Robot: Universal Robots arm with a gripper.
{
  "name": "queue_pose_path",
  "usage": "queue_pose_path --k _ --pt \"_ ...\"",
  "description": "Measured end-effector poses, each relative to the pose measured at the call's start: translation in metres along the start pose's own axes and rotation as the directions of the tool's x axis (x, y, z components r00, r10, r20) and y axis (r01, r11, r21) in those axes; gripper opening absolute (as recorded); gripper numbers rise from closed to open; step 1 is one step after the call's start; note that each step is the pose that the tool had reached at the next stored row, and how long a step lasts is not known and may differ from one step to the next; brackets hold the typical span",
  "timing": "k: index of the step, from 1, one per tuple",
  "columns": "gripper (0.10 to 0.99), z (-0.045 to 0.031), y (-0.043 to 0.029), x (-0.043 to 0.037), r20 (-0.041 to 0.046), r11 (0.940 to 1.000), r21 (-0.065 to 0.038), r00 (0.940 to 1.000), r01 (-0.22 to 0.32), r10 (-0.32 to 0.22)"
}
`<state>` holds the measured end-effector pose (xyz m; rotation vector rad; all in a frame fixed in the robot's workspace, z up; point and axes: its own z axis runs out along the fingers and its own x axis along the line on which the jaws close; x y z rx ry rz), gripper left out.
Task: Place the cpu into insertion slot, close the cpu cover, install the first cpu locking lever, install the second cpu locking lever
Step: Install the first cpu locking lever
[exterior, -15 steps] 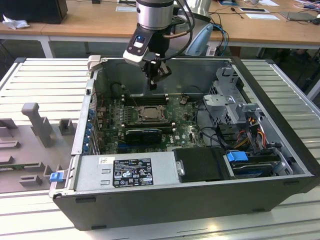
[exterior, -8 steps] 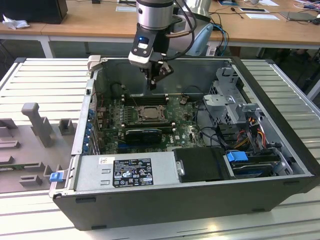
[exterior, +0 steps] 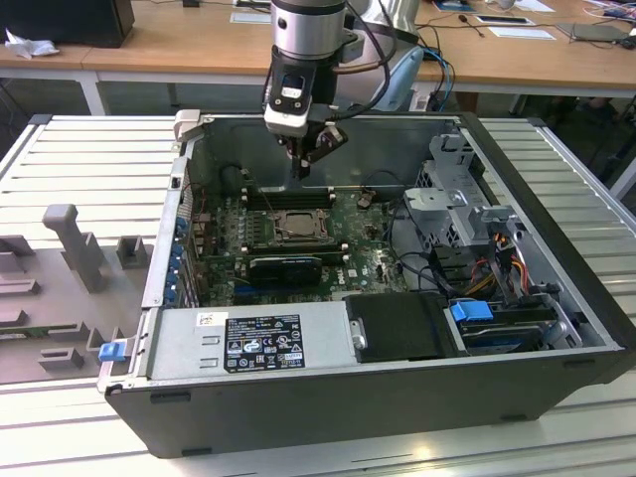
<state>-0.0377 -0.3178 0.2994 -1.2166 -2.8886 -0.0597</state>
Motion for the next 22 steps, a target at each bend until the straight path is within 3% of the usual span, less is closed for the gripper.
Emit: queue_pose_path --k 4,8,12,14,22 --pt "0.106 0.0000 0.0000 0.0000 -0.0031 0.9959 0.002 0.9959 0.091 -0.091" --pt "0.106 0.0000 0.0000 0.0000 -0.0055 0.9872 0.003 0.9872 0.159 -0.159" --pt "0.106 0.0001 0.0000 0.0000 -0.0082 0.9720 0.004 0.9720 0.235 -0.235" --pt "0.106 0.0000 0.0000 0.0000 -0.0100 0.9595 0.004 0.9595 0.282 -0.282" --pt "0.106 0.0000 0.0000 0.0000 -0.0127 0.9365 0.005 0.9364 0.351 -0.351"
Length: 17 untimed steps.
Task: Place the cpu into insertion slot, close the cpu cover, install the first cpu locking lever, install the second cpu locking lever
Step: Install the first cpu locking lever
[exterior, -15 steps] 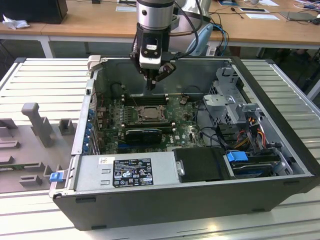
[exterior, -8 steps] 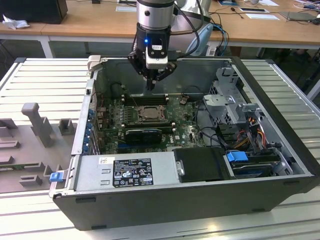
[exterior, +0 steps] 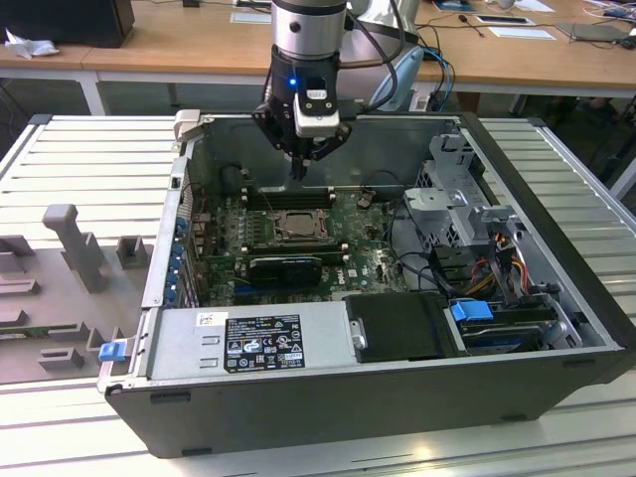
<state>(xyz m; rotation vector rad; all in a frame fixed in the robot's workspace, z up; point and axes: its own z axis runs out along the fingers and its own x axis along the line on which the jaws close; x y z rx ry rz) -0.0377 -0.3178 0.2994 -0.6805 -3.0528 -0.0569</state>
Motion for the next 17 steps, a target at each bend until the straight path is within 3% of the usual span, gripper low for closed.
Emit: queue_pose_path --k 3,9,17 --pt "0.106 0.0000 0.0000 0.0000 -0.0011 0.9995 0.001 0.9995 0.033 -0.033" --pt "0.106 0.0000 0.0000 0.0000 -0.0040 0.9929 0.002 0.9929 0.119 -0.119" --pt "0.106 0.0000 0.0000 0.0000 -0.0077 0.9753 0.004 0.9752 0.221 -0.221"
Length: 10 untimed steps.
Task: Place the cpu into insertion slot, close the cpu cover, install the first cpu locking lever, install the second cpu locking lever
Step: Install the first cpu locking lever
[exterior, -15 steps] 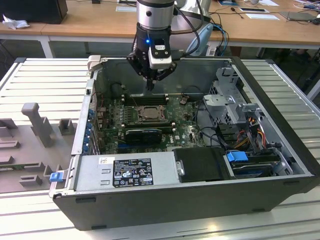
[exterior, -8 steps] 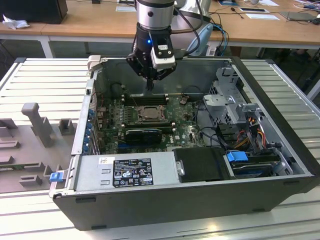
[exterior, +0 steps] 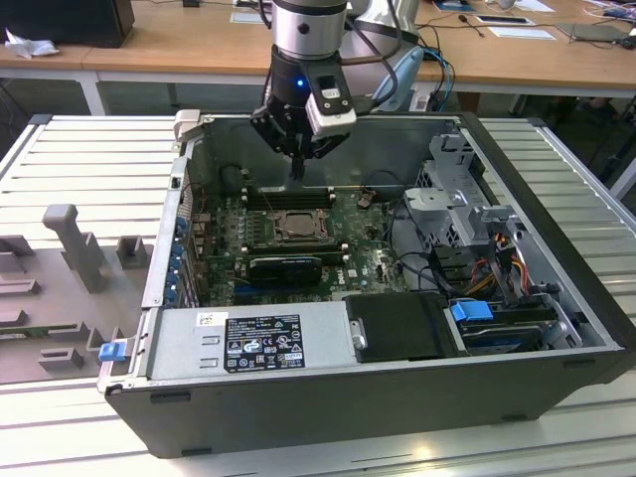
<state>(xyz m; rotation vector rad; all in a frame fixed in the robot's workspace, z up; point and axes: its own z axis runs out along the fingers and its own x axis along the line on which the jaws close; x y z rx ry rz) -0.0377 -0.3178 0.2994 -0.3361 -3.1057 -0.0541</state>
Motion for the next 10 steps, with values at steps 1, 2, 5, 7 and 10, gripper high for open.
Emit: queue_pose_path --k 1,2,5,7,10 --pt "0.106 0.0000 0.0000 0.0000 -0.0004 0.9999 0.000 0.9999 0.014 -0.014" --pt "0.106 0.0000 0.0000 0.0000 -0.0009 0.9996 0.001 0.9996 0.029 -0.029" --pt "0.106 0.0000 0.0000 0.0000 -0.0019 0.9984 0.001 0.9984 0.057 -0.057" --pt "0.106 0.0000 0.0000 0.0000 -0.0027 0.9968 0.002 0.9968 0.080 -0.080" --pt "0.106 0.0000 0.0000 0.0000 -0.0038 0.9924 0.002 0.9924 0.123 -0.123"
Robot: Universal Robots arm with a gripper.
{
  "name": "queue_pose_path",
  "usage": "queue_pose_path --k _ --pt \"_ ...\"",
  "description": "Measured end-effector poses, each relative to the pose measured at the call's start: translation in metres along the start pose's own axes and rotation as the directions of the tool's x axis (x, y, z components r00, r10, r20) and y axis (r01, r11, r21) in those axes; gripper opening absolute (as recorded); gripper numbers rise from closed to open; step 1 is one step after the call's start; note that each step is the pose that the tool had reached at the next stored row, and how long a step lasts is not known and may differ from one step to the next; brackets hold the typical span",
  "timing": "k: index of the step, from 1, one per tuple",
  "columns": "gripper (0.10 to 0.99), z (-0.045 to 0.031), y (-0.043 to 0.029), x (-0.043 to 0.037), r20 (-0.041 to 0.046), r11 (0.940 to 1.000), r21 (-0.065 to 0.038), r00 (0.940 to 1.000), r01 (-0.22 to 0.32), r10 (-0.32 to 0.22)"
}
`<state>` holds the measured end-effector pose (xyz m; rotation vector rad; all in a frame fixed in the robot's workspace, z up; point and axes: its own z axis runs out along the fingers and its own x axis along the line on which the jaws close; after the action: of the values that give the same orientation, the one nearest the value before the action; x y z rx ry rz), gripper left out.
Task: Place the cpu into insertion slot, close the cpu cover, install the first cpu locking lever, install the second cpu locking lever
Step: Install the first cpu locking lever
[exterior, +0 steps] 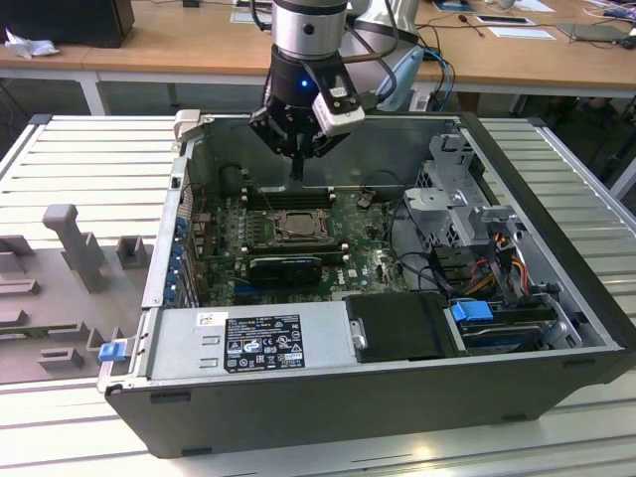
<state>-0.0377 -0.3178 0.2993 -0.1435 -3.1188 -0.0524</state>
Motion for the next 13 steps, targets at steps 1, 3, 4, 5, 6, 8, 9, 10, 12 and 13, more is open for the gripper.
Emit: queue_pose_path --k 1,3,4,5,6,8,9,10,12,13 --pt "0.106 0.0000 0.0000 0.0000 -0.0002 0.9999 0.000 0.9999 0.013 -0.013" --pt "0.106 0.0000 0.0000 0.0001 -0.0008 0.9993 0.001 0.9993 0.037 -0.037" --pt "0.106 0.0000 0.0000 0.0003 -0.0010 0.9990 0.001 0.9990 0.044 -0.044" --pt "0.106 0.0001 -0.0002 0.0018 -0.0012 0.9987 0.001 0.9987 0.051 -0.051" --pt "0.106 0.0003 -0.0003 0.0033 -0.0011 0.9986 0.000 0.9986 0.053 -0.053" --pt "0.106 0.0004 -0.0006 0.0066 -0.0010 0.9985 0.000 0.9985 0.055 -0.055" --pt "0.106 0.0004 -0.0007 0.0080 -0.0010 0.9985 0.000 0.9985 0.055 -0.055" --pt "0.106 0.0005 -0.0009 0.0100 -0.0010 0.9984 0.000 0.9984 0.056 -0.056" --pt "0.106 0.0005 -0.0012 0.0126 -0.0011 0.9984 -0.001 0.9984 0.057 -0.057" --pt "0.106 0.0006 -0.0013 0.0145 -0.0011 0.9984 -0.001 0.9984 0.057 -0.057"
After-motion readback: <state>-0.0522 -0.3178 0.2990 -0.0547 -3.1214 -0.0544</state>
